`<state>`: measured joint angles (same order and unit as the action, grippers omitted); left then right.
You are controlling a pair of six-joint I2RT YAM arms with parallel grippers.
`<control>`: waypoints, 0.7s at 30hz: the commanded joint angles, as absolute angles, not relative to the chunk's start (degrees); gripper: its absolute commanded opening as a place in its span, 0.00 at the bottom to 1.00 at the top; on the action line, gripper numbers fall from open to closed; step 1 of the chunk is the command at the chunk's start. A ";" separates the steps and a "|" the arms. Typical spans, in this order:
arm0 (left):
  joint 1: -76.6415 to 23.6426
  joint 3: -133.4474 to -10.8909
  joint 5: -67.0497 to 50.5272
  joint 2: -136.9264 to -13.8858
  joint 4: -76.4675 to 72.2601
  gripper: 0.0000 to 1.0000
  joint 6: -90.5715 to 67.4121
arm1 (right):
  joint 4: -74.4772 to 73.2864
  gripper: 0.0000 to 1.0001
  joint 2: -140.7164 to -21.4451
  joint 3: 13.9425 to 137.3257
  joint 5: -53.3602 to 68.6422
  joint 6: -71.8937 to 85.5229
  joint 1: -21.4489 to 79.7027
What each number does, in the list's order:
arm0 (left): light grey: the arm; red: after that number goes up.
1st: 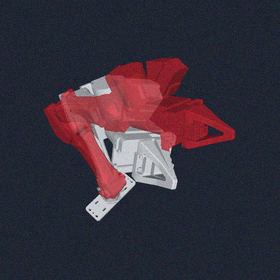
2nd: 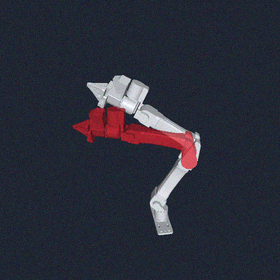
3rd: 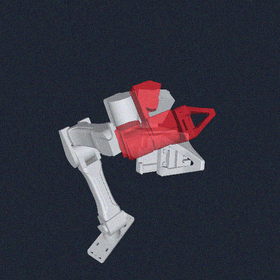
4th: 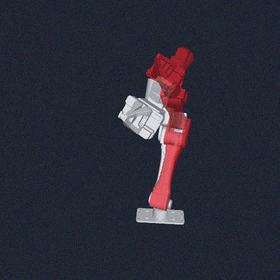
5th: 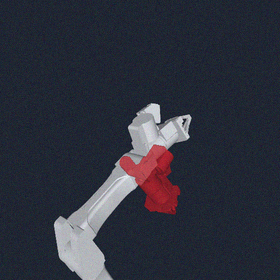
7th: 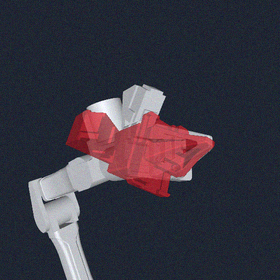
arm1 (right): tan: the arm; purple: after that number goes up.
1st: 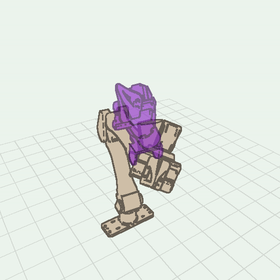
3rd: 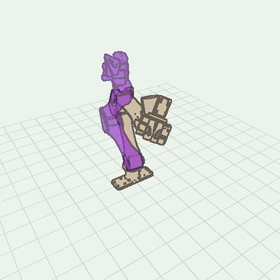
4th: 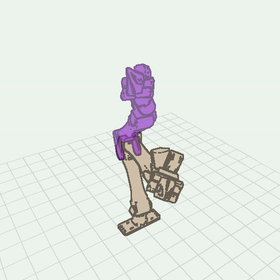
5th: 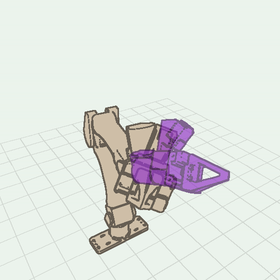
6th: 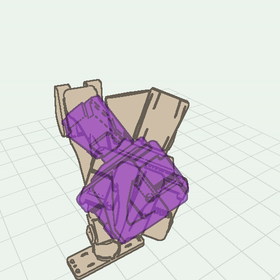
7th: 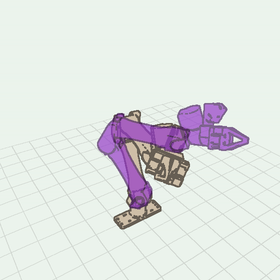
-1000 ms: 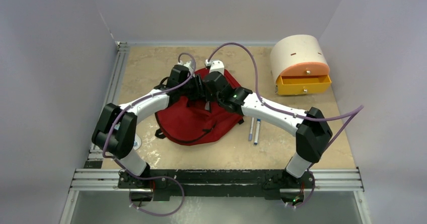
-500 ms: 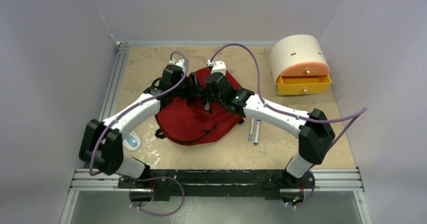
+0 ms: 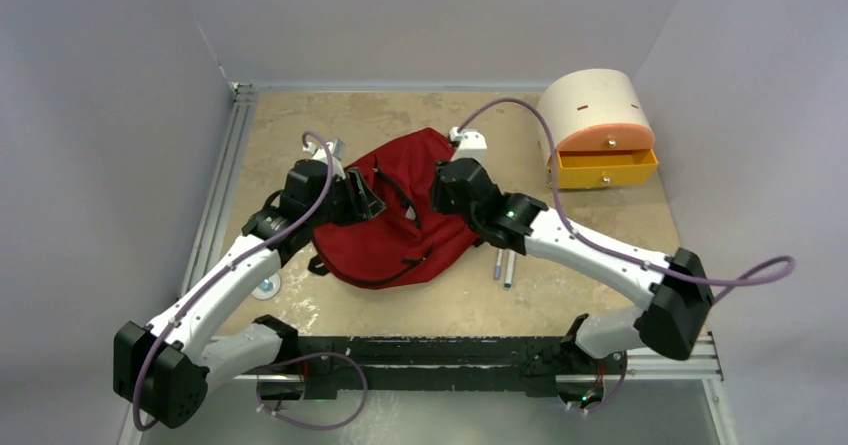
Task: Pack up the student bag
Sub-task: Place the stationery in the student bag.
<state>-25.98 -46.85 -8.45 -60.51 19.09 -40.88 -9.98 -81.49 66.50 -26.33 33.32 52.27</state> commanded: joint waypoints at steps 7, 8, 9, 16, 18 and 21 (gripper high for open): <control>-25.66 -47.23 -6.63 -59.92 19.79 0.45 -42.66 | -24.26 0.40 -67.43 52.08 -36.75 57.22 47.47; -25.66 -47.30 -6.84 -60.32 19.48 0.45 -42.75 | -25.91 0.41 -66.68 50.70 -36.97 58.58 46.75; -25.66 -47.36 -7.12 -60.68 19.11 0.45 -42.80 | -27.21 0.44 -66.05 49.65 -36.84 59.33 45.99; -25.66 -48.18 -8.60 -62.72 17.87 0.43 -42.83 | -24.81 0.52 -63.72 42.46 -30.89 58.10 37.24; -25.66 -48.25 -8.55 -62.63 18.15 0.43 -42.74 | -22.88 0.54 -63.84 40.91 -29.29 56.91 35.10; -25.66 -48.11 -8.36 -62.17 18.31 0.43 -42.65 | -20.19 0.55 -65.70 39.08 -26.27 55.53 32.58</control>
<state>-25.98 -46.48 -7.68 -62.89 20.56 -42.44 -23.40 -64.90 40.42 -29.30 55.92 35.33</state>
